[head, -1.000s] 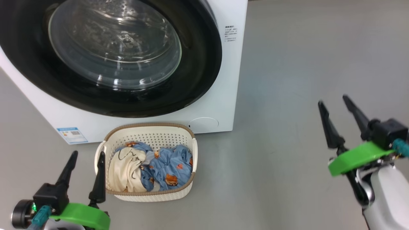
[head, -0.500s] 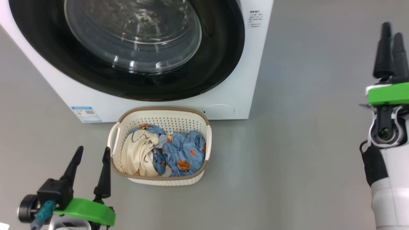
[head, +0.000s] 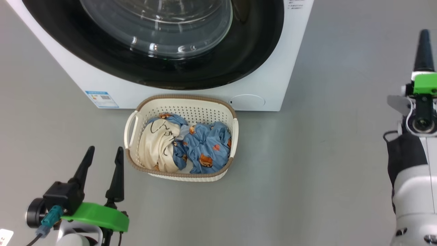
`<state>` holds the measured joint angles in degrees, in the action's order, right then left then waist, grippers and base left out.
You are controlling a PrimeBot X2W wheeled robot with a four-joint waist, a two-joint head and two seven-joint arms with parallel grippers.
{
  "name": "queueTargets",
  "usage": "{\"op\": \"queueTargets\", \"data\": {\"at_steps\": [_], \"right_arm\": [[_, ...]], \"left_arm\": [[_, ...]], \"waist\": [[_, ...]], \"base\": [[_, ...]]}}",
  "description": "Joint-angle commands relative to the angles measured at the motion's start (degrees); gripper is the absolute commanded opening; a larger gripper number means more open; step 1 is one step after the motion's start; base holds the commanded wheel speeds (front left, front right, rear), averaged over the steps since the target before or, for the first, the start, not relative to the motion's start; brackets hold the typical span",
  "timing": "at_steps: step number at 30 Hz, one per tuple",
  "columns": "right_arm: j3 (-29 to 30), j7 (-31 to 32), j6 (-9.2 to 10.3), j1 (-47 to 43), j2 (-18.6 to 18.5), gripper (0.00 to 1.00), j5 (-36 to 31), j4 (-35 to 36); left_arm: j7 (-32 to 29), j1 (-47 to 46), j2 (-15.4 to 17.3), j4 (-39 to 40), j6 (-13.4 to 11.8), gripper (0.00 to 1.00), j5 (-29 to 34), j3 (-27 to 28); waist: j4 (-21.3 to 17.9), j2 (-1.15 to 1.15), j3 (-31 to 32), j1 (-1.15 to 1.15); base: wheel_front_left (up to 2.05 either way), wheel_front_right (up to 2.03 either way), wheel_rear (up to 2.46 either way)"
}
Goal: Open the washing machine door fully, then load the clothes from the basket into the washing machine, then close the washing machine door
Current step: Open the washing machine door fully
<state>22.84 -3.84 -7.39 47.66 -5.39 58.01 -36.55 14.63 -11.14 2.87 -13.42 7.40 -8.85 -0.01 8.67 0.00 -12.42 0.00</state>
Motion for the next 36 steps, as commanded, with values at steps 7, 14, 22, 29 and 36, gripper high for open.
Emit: {"op": "queueTargets", "data": {"at_steps": [7, 14, 22, 29, 36], "right_arm": [[-0.13, 8.38, -0.1, 10.43, 0.91, 0.0, 1.63, -4.86], [1.24, 19.55, -0.1, 20.98, -1.24, 0.0, 1.41, -11.93], [1.53, 26.27, -0.1, 30.28, -3.74, 0.0, -3.76, -20.29], [1.74, 28.39, -0.1, 34.41, -3.51, 0.0, -6.72, -23.79], [2.24, 29.46, -0.1, 37.77, -3.99, 0.0, -9.23, -25.92]], "left_arm": [[0.37, -3.19, 0.72, 1.02, 0.09, 1.0, -0.56, 1.05], [0.37, -4.31, 0.26, 1.45, 0.09, 1.0, -1.37, 0.41], [0.37, -5.19, 0.05, 1.54, 0.09, 1.0, -2.17, -0.95], [0.37, -5.79, 0.02, 1.82, 0.09, 1.0, -4.03, -1.43], [0.37, -6.47, 0.01, 3.57, -0.22, 1.0, -5.47, -2.58]], "waist": [[1.22, 0.0, -2.1, 0.0], [2.8, 0.0, -4.01, 0.0], [4.72, 0.0, -5.73, 0.0], [5.86, 0.0, -7.29, 0.0], [7.08, 0.0, -9.44, 0.0]], "base": [[0.0, 0.0, 0.0], [0.0, 0.0, 0.0], [0.0, 0.0, 0.0], [0.0, 0.0, 0.0], [0.0, 0.0, 0.0]]}}
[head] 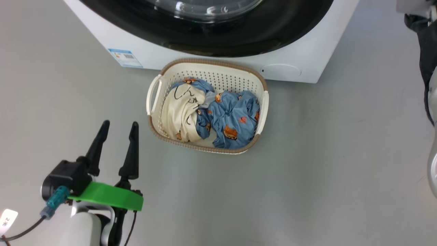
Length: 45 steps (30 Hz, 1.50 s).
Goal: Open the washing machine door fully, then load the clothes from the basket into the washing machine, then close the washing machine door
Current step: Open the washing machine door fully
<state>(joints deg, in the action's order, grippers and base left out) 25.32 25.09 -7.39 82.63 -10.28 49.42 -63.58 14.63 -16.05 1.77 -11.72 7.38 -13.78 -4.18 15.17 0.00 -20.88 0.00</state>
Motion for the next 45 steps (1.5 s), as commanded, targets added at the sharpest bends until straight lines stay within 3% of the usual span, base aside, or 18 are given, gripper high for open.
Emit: {"op": "queueTargets", "data": {"at_steps": [1, 10, 32, 41, 45], "right_arm": [[-0.19, 0.73, -0.1, 3.28, 0.95, 0.0, -0.93, 0.9], [-1.12, 4.21, -0.1, 5.39, 2.25, 0.0, -3.3, -0.05], [0.61, 5.71, -0.1, 10.93, 2.74, 0.0, -9.46, -1.82], [0.66, 11.79, -0.1, 10.6, 3.31, 0.0, -10.37, -2.96], [-0.15, 18.17, -0.1, 9.27, 4.24, 0.0, -9.32, -1.12]], "left_arm": [[0.37, -1.72, 1.11, 2.07, -0.26, 1.0, -0.69, 1.45], [0.37, -2.63, 1.11, 2.82, -1.02, 1.0, -1.88, 0.71], [0.37, -4.16, 1.11, 3.66, -2.07, 1.0, -4.25, -1.12], [0.37, -4.92, 1.11, 3.34, -2.19, 1.0, -4.61, -1.41], [0.37, -4.95, 1.1, 3.51, -2.18, 1.0, -4.32, -1.16]], "waist": [[0.68, 0.0, -1.34, 0.0], [0.83, 0.0, -3.52, 0.0], [2.43, 0.0, -7.52, 0.0], [2.72, 0.0, -7.32, 0.0], [2.36, 0.0, -7.08, 0.0]], "base": [[0.0, 0.0, 0.0], [0.0, 0.0, 0.0], [0.0, 0.0, 0.0], [0.0, 0.0, 0.0], [0.0, 0.0, 0.0]]}}
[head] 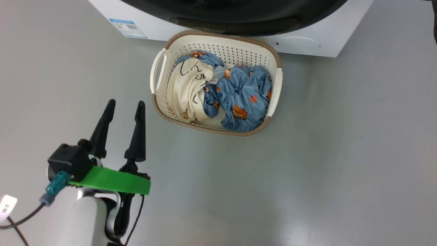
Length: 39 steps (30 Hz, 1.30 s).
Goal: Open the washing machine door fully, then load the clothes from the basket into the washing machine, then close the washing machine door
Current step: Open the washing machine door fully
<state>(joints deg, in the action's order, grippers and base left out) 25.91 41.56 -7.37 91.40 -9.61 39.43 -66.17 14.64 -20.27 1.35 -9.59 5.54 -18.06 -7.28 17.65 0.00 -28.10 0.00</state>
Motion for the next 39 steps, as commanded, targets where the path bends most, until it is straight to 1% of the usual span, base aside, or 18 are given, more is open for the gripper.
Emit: {"op": "queueTargets", "data": {"at_steps": [1, 4, 5, 10, 17, 21, 25, 28, 31, 39], "right_arm": [[-0.46, 2.98, -0.12, -0.05, 3.71, 0.0, 1.4, 2.06], [-0.12, 4.45, -0.12, -0.56, 3.86, 0.0, 2.16, 2.53], [-0.41, 7.79, -0.12, -1.77, 4.2, 0.0, 2.98, 4.06], [-0.87, 14.22, -0.12, -6.05, 5.23, 0.0, 5.12, 9.94], [0.33, 23.25, -0.12, -13.28, 6.45, 0.0, 8.64, 17.71], [1.9, 29.07, -0.12, -17.06, 6.67, 0.0, 10.9, 19.96], [1.74, 33.25, -0.12, -19.1, 6.71, 0.0, 15.75, 19.35], [-0.13, 35.26, -0.12, -20.32, 6.71, 0.0, 19.45, 18.85], [-2.62, 35.84, -0.12, -21.63, 6.72, 0.0, 23.64, 18.58], [-13.65, 35.43, -0.12, -27.31, 6.72, 0.0, 34.67, 20.39]], "left_arm": [[0.36, -0.69, 1.53, 1.4, -0.35, 1.0, -0.17, 2.09], [0.36, -0.6, 1.53, 1.35, -0.34, 1.0, -0.25, 2.22], [0.36, -0.36, 1.53, 1.27, -0.26, 1.0, -0.09, 2.4], [0.36, 0.13, 1.53, 1.39, -0.05, 1.0, 0.66, 2.86], [0.36, 0.41, 1.53, 1.75, 0.24, 1.0, 1.67, 3.16], [0.36, 0.79, 1.53, 1.75, 0.41, 1.0, 2.07, 3.15], [0.36, 1.25, 1.53, 1.59, 0.59, 1.0, 2.53, 2.91], [0.36, 1.65, 1.53, 1.44, 0.7, 1.0, 2.82, 2.86], [0.36, 1.98, 1.53, 1.27, 0.82, 1.0, 3.11, 2.91], [0.36, 2.73, 1.53, 0.93, 1.13, 1.0, 3.96, 3.25]], "waist": [[-0.2, 0.0, 0.32, 0.0], [-0.28, 0.0, 0.51, 0.0], [-0.54, 0.0, 0.85, 0.0], [-1.5, 0.0, 1.29, 0.0], [-2.21, 0.0, 2.23, 0.0], [-2.3, 0.0, 3.3, 0.0], [-2.38, 0.0, 4.29, 0.0], [-2.49, 0.0, 4.94, 0.0], [-2.52, 0.0, 5.61, 0.0], [-2.52, 0.0, 7.3, 0.0]], "base": [[0.0, 0.0, 0.0], [0.0, 0.0, 0.0], [0.0, 0.0, 0.0], [0.0, 0.0, 0.0], [0.0, 0.0, 0.0], [0.0, 0.0, 0.0], [0.0, 0.0, 0.0], [0.0, 0.0, 0.0], [0.0, 0.0, 0.0], [0.0, 0.0, 0.0]]}}
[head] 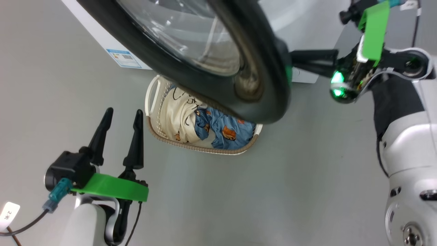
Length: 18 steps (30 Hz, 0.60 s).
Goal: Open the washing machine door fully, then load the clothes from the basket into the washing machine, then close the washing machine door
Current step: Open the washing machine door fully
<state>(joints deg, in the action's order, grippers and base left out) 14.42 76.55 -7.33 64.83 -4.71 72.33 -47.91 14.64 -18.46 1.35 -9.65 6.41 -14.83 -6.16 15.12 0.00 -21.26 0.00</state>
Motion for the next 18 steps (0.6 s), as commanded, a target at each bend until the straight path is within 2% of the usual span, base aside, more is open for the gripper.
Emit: {"op": "queueTargets", "data": {"at_steps": [1, 8, 18], "right_arm": [[-3.64, 0.16, -0.16, -1.54, 1.82, 0.0, 3.2, 2.56], [-12.62, -2.9, -0.16, -6.54, 1.83, 0.0, 11.97, 5.87], [-27.85, -11.56, -0.16, -13.32, 1.83, 0.0, 23.53, 11.08]], "left_arm": [[0.36, 0.98, 1.53, 0.94, 0.3, 1.0, 0.84, 2.2], [0.36, 1.53, 1.53, 0.8, 0.48, 1.0, 1.31, 2.52], [0.36, 2.11, 1.53, 1.12, 0.65, 1.0, 1.53, 2.83]], "waist": [[0.0, 0.0, 0.69, 0.0], [-0.07, 0.0, 1.94, 0.0], [0.25, 0.0, 2.53, 0.0]], "base": [[0.0, 0.0, 0.0], [0.0, 0.0, 0.0], [0.0, 0.0, 0.0]]}}
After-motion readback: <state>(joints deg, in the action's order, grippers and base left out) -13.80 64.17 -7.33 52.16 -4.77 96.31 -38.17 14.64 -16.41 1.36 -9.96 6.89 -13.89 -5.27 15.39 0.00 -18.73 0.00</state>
